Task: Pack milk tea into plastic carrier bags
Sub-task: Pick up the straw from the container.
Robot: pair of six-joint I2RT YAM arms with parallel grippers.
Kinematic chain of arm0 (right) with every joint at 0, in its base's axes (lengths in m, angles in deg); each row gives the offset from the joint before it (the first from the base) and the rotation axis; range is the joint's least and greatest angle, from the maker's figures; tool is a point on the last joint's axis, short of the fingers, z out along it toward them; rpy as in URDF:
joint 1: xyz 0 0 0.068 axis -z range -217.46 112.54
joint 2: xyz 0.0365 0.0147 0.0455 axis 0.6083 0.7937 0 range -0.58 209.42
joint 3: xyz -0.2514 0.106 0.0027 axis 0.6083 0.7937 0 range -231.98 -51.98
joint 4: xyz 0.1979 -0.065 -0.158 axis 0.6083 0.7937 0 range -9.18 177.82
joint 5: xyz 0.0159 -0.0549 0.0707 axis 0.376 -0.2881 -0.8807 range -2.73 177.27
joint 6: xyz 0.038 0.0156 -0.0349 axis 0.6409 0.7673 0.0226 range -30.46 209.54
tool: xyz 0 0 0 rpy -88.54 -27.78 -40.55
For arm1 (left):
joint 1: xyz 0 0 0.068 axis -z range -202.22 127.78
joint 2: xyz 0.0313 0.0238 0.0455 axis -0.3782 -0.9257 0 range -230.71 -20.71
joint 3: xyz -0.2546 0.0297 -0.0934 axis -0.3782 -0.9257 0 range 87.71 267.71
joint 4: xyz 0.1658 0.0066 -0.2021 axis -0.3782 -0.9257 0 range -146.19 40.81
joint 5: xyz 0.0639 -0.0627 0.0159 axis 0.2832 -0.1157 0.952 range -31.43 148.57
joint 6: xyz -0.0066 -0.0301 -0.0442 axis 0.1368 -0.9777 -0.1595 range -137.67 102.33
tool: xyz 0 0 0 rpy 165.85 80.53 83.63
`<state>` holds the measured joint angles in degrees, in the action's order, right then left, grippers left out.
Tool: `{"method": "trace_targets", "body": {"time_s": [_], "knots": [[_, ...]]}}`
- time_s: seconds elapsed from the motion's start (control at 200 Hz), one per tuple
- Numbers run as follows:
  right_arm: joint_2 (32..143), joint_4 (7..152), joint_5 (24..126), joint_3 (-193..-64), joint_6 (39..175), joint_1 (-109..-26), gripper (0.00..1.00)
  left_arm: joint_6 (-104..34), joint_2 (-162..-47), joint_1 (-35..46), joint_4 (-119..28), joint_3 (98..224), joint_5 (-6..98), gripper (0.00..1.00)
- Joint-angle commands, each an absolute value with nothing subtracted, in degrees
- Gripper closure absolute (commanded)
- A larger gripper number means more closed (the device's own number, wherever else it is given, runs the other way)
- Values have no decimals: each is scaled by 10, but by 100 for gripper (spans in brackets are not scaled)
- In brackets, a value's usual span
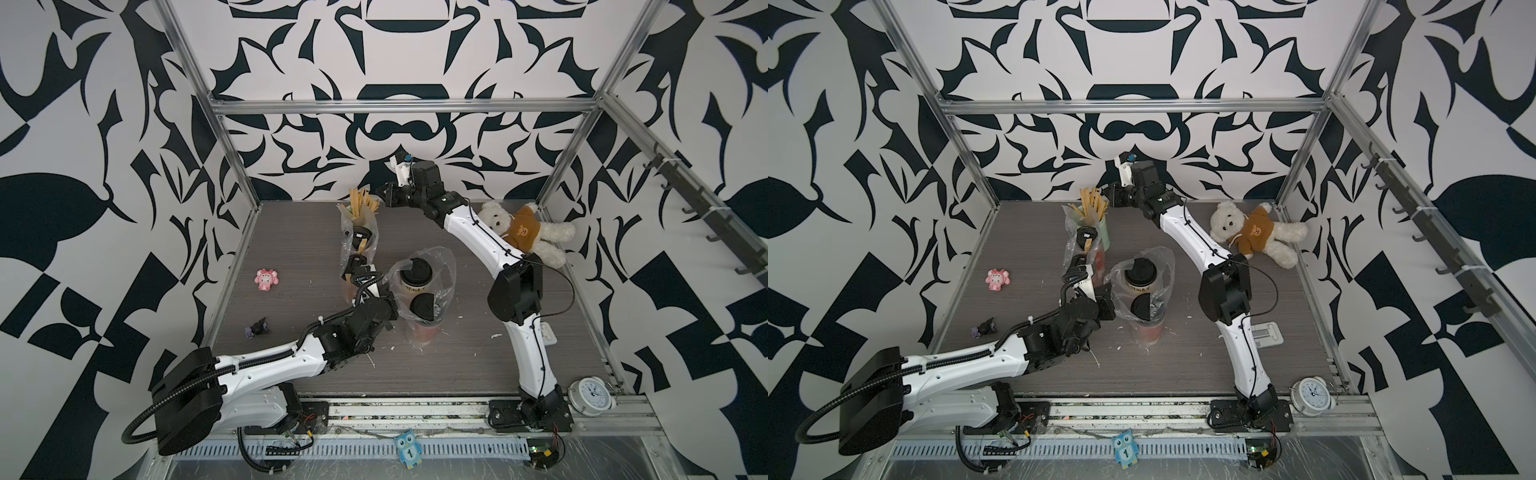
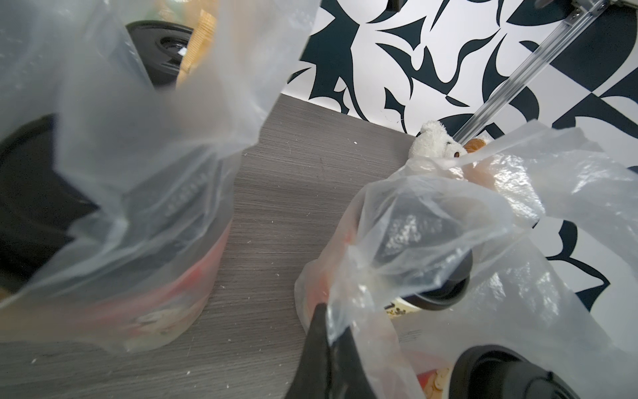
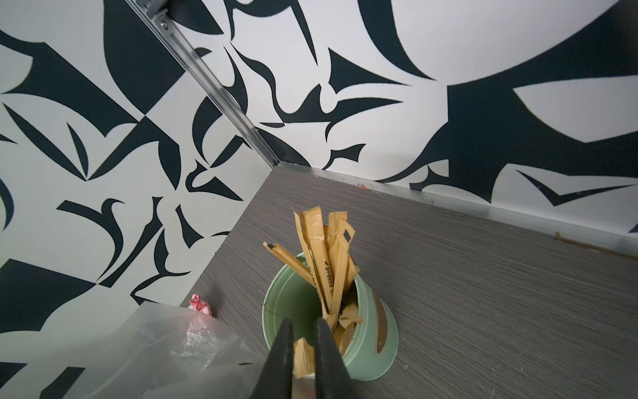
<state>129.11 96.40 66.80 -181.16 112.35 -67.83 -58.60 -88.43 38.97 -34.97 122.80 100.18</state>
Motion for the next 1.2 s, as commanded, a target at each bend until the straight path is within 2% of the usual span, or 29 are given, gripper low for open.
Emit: {"method": "trace_targets", "body": {"time_s": [0.0, 0.355, 1.195], "knots": [[1278, 973, 676, -1816, 1107, -681, 84, -592, -877, 389, -357, 1232, 1013, 100], [1278, 951, 638, -1795, 1122, -681, 75, -592, -884, 389, -363, 1241, 1011, 100], [1320, 964, 614, -1839, 1130, -687, 75, -590, -889, 389, -369, 1245, 1012, 100]]}}
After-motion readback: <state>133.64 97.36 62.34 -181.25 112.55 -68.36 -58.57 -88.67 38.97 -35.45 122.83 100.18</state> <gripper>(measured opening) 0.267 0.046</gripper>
